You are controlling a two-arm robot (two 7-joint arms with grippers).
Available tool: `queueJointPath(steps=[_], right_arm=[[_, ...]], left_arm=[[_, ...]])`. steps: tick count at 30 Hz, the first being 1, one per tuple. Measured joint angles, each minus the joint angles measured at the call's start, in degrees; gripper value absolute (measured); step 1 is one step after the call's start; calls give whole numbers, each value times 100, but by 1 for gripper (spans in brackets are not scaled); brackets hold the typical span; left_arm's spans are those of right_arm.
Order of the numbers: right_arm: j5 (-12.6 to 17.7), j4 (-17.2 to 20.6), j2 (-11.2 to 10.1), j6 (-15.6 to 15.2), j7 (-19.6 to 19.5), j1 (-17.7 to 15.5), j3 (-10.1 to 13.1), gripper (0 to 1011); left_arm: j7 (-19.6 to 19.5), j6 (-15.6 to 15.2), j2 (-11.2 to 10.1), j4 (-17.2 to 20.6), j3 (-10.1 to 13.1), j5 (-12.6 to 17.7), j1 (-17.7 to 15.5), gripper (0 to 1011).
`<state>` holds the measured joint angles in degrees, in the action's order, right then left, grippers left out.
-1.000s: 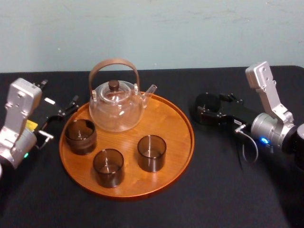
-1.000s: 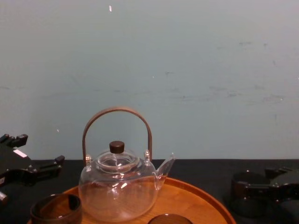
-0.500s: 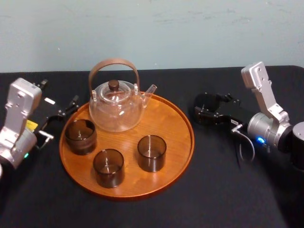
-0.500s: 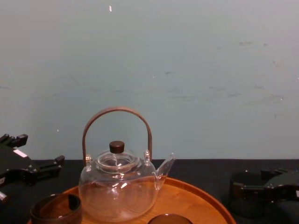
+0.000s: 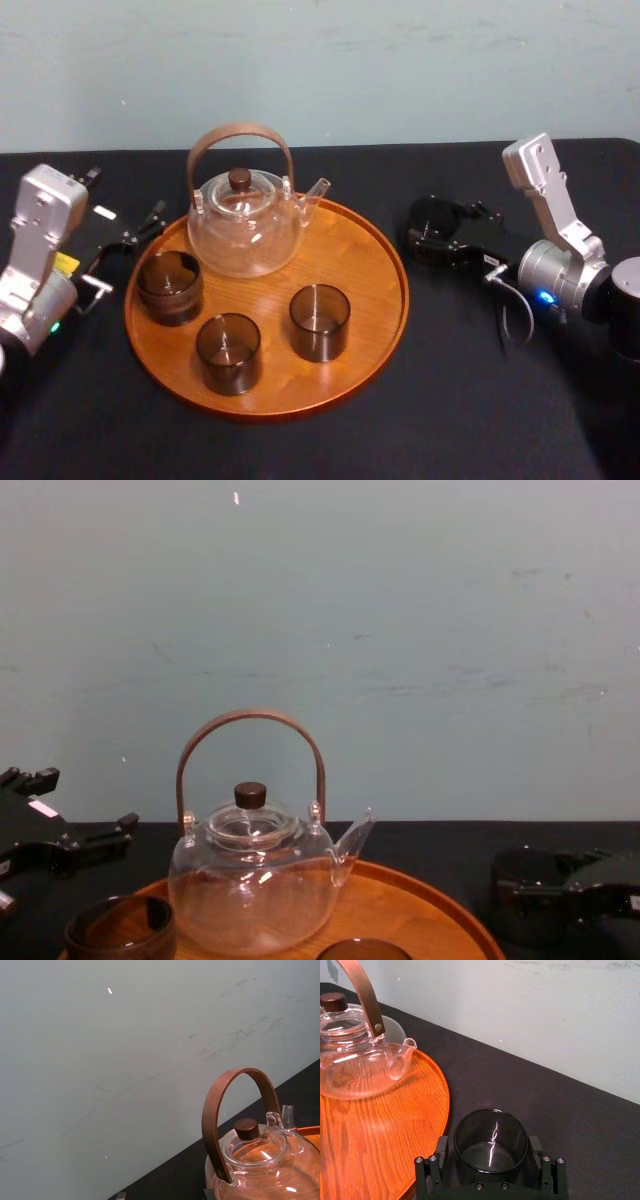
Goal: Pick up the glass from the table and place it on the tray.
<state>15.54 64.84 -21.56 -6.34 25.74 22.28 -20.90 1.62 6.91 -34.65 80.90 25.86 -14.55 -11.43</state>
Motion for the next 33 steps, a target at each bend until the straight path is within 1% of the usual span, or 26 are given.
queueJointPath(steps=[18, 20, 24, 33], right_arm=[[-36, -13, 7, -4, -9, -9, 0, 1003], [-34, -12, 6, -5, -9, -10, 0, 978], [-31, -10, 5, -6, -8, -10, 0, 889], [-25, -10, 5, -6, -8, -10, 0, 888]], left_arm=[[-1, 0, 0, 0, 0, 0, 0, 1001], [0, 0, 0, 0, 0, 0, 0, 1001], [0, 0, 0, 0, 0, 0, 0, 1001], [0, 0, 0, 0, 0, 0, 0, 1001]])
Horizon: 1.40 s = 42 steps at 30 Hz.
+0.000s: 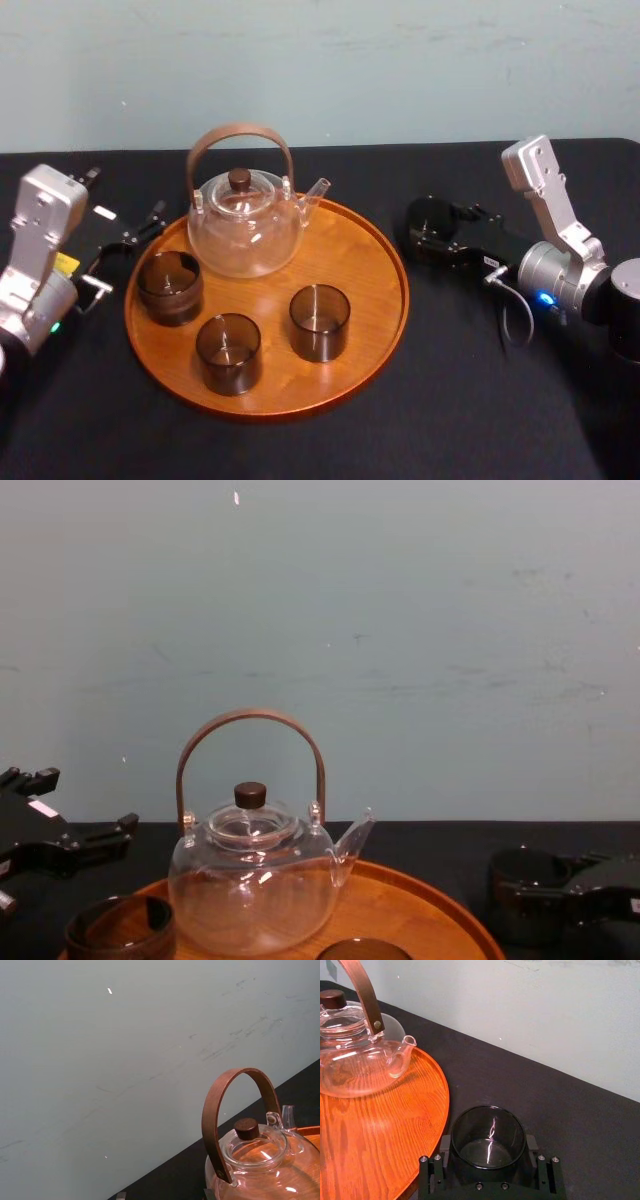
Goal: Pick up the glass from the table and place it on the tray.
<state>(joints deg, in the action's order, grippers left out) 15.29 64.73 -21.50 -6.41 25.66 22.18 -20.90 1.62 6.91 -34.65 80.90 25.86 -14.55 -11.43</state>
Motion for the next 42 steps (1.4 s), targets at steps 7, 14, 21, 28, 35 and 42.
queueJointPath(steps=[7, 14, 21, 28, 35, 42], right_arm=[[3, 0, 0, 0, 0, 0, 0, 888], [4, 0, 0, 0, 0, 0, 0, 889], [8, -4, 0, 7, 9, 0, 1, 889], [101, 0, -12, 38, 114, -20, 46, 889], [147, 60, -50, 54, 151, -39, 52, 889], [166, 209, -105, 82, 153, -97, 56, 889]], left_arm=[[0, 0, 0, 0, 0, 0, 0, 1001], [0, 0, 0, 0, 0, 0, 0, 1001], [0, 0, 0, 0, 0, 0, 0, 1001], [0, 0, 0, 0, 0, 0, 0, 1001], [0, 0, 0, 0, 0, 0, 0, 1001], [0, 0, 0, 0, 0, 0, 0, 1001]])
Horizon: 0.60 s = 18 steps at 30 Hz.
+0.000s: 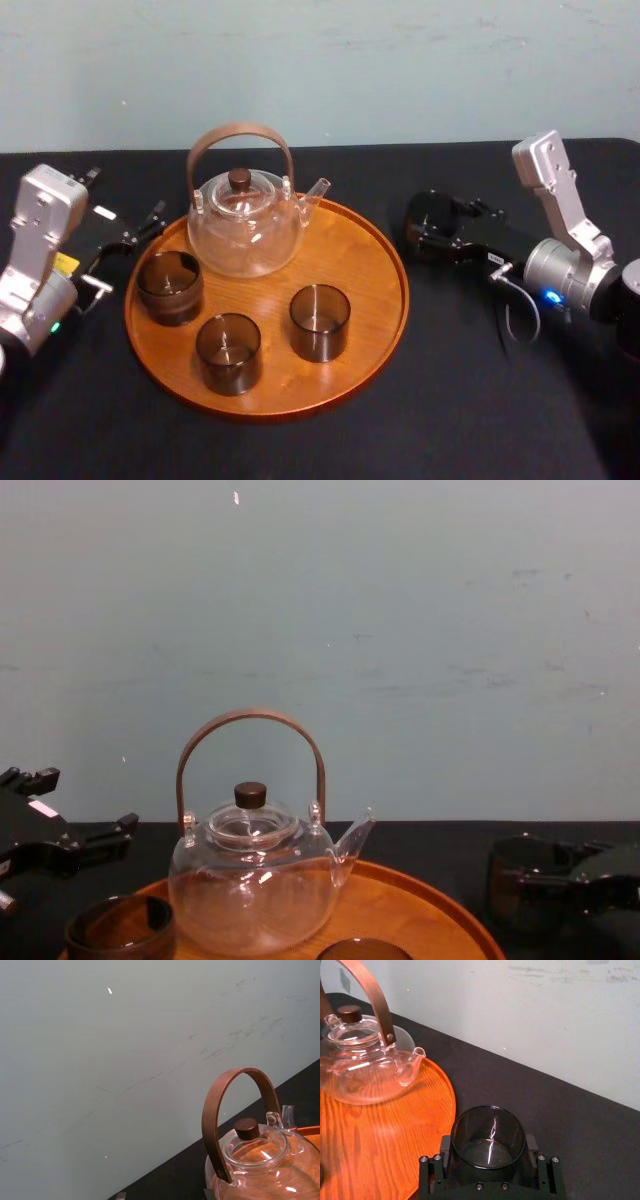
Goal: Pick up the glass from the table and place it on the tray.
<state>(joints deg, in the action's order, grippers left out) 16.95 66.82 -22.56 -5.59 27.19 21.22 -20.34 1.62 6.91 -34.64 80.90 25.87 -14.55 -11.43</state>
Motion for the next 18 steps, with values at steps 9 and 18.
queueJointPath(steps=[9, 18], right_arm=[[12, 278, -74, 4, -23, -107, -2, 889], [36, 568, -141, -62, -46, -191, -11, 889]], left_arm=[[0, 0, 0, 0, 0, 0, 0, 1001], [0, 0, 0, 0, 0, 0, 0, 1001]])
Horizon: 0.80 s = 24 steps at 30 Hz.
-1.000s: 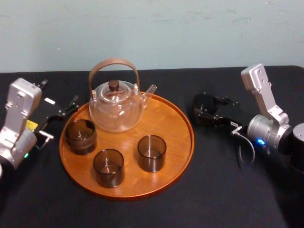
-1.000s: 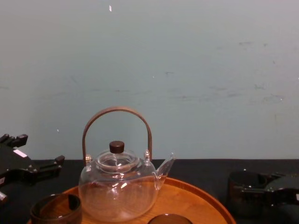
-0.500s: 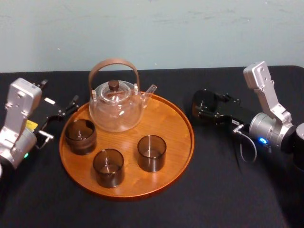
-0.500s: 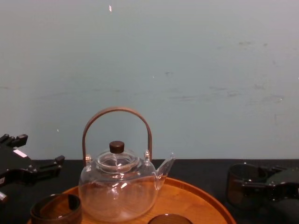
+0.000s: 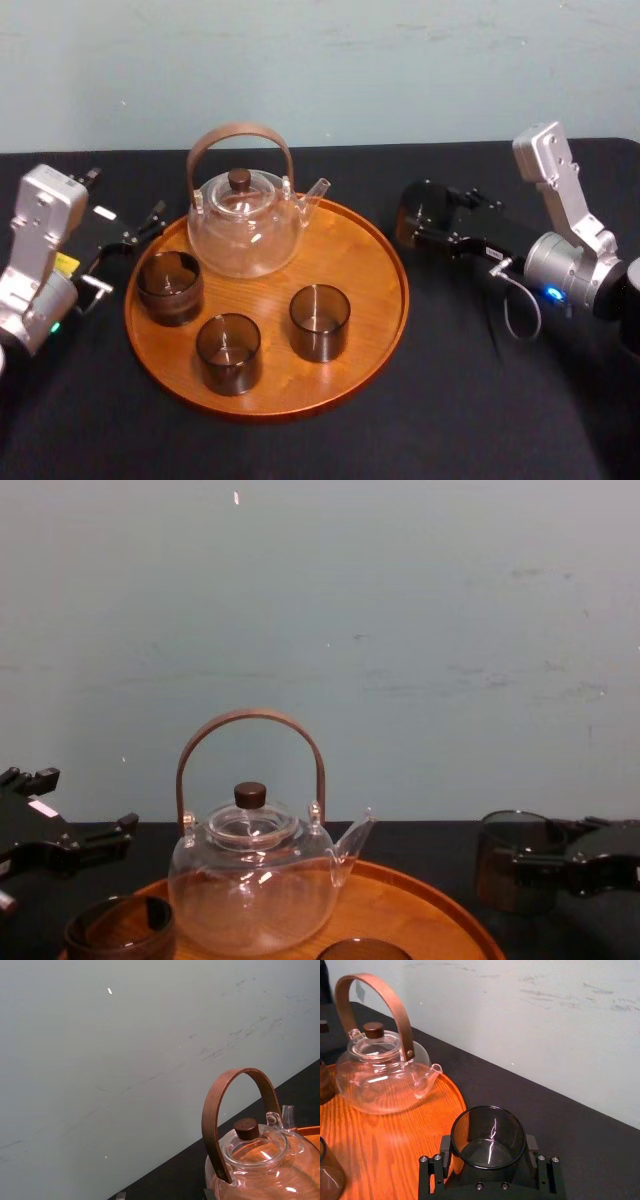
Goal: Pick up the glass from the table and place it on the tray.
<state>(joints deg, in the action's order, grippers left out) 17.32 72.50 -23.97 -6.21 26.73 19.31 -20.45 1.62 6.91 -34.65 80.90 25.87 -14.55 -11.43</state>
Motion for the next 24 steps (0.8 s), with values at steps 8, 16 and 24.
queueJointPath(steps=[8, 16, 24], right_arm=[[-11, 145, -18, -48, 25, -5, -110, 888], [-90, 89, 55, -20, 107, 106, -285, 889], [-126, -64, 142, 36, 209, 246, -427, 889]], left_arm=[[0, 0, 0, 0, 0, 0, 0, 1001], [0, 0, 0, 0, 0, 0, 0, 1001], [0, 0, 0, 0, 0, 0, 0, 1001]])
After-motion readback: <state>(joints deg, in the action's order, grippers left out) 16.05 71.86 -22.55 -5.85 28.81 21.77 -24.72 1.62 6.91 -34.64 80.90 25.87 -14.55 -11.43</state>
